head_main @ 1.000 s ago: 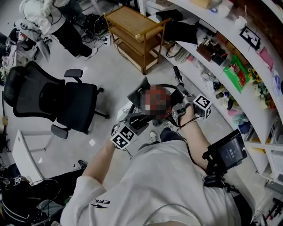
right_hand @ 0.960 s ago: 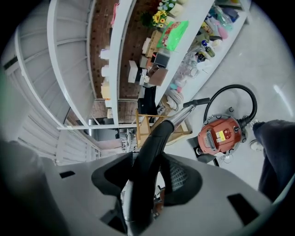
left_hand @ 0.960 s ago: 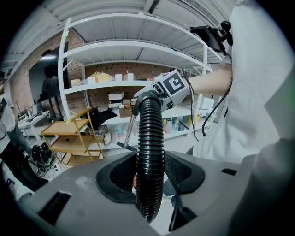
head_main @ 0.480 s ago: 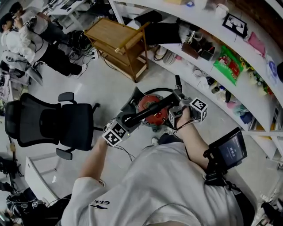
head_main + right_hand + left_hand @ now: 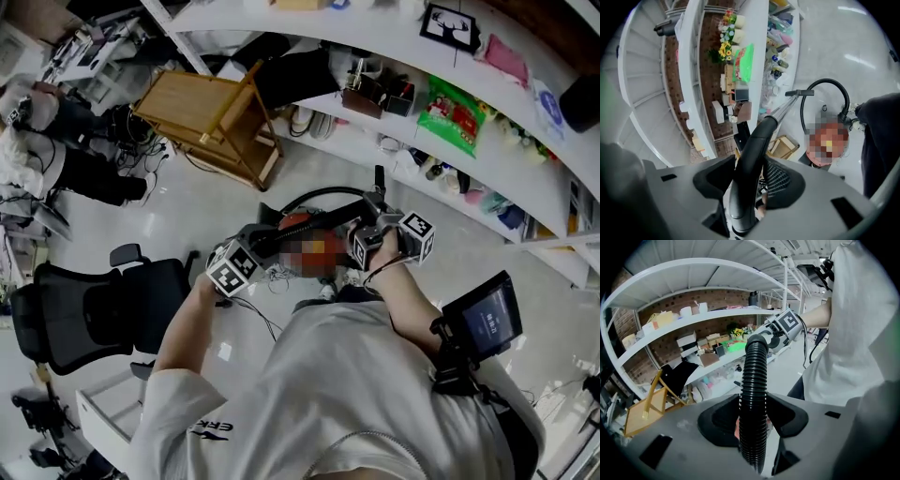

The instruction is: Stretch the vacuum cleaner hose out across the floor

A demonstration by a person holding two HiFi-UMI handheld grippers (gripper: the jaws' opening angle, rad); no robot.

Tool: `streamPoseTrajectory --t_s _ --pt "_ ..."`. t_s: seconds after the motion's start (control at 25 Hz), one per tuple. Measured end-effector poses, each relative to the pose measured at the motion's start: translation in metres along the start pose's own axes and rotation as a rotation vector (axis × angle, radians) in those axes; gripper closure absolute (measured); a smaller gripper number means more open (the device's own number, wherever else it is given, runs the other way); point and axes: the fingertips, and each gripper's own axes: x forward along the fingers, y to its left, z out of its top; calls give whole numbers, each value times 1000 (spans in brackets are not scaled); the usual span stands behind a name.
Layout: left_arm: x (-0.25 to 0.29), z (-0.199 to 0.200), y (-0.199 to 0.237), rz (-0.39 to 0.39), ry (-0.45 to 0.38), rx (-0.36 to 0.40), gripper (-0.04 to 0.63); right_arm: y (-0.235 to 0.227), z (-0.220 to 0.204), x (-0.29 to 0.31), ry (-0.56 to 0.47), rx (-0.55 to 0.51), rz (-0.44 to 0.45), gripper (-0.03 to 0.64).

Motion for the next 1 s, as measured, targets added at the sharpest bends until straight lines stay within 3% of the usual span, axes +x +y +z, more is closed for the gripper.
streamPoseTrajectory --t_s 0.24,0.52,0.8,1.0 --pt "17 23 40 -58 21 132 417 9 22 -13 -120 65 59 426" --pt "25 49 80 -59 37 228 420 23 34 -17 -181 99 127 426" --pt "30 78 110 -32 -19 300 422 37 42 -18 -218 120 189 426" --pt "45 106 106 -64 -64 382 422 37 60 -44 -297 141 235 426"
